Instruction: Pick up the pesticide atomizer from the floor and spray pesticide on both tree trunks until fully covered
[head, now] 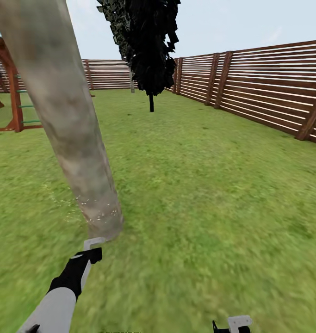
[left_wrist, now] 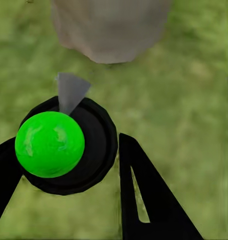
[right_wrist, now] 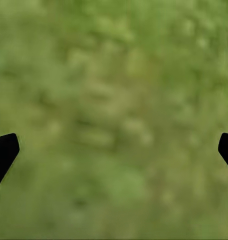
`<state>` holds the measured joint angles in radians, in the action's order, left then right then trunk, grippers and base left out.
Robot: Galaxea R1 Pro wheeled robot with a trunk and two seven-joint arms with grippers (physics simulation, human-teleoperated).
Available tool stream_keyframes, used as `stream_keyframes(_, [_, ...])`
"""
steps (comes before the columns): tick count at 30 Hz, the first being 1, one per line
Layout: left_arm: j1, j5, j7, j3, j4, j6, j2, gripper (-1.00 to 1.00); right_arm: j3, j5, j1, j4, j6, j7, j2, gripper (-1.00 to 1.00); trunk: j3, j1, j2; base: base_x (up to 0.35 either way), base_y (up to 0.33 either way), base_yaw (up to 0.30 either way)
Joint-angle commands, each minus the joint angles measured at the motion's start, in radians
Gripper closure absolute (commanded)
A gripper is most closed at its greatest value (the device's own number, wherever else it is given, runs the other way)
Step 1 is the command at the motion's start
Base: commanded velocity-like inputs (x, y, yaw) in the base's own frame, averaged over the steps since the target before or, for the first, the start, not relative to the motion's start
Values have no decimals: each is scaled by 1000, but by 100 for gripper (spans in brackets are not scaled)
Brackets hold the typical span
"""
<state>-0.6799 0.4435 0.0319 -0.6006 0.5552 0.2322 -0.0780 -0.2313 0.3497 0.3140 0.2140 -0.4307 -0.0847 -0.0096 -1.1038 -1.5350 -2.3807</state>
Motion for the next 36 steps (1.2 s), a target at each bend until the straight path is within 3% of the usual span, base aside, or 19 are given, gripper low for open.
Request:
stream_keyframes(1, [-18, 9, 3, -1, 2, 6, -7, 100, -5, 10, 1, -1, -3, -4, 1, -100, -1, 0, 0, 0, 0, 278])
stream_keyframes(6, [-116, 11, 4, 53, 5, 77, -10, 100, -4, 9, 1, -2, -2, -4, 4, -100, -1, 0, 0, 0, 0, 278])
stream_keyframes(10, [-134, 9, 11, 69, 85, 138, -14, 100, -4, 8, 1, -24, -2, -3, 8, -100, -1, 0, 0, 0, 0, 206])
stream_keyframes(14, [-153, 5, 11, 156, 106, 162, -14, 100, -3, 9, 1, -90, -2, 0, 12, -100, -1, 0, 0, 0, 0, 18])
stream_keyframes(18, [-158, 3, 20, 160, 188, 226, -1, 100, -3, 12, -1, -96, 0, 0, 13, -100, -1, 0, 0, 0, 0, 0])
stream_keyframes(20, [-158, 5, 26, 166, 209, 236, -8, 100, -3, 12, -1, -97, 1, 0, 13, -100, -1, 0, 0, 0, 0, 0])
stream_keyframes(25, [-167, 5, 26, 207, 219, 241, -31, 100, -5, 12, -1, -97, 3, 0, 11, -100, -1, 0, 0, 0, 0, 0])
stream_keyframes(29, [-163, 4, 28, 204, 221, 243, -20, 100, -5, 12, -1, -97, 3, 0, 11, -100, -1, 0, 0, 0, 0, 0])
stream_keyframes(36, [-153, 4, 27, 202, 220, 243, -23, 100, -5, 12, -1, -97, 3, 0, 11, -100, -1, 0, 0, 0, -120, 0])
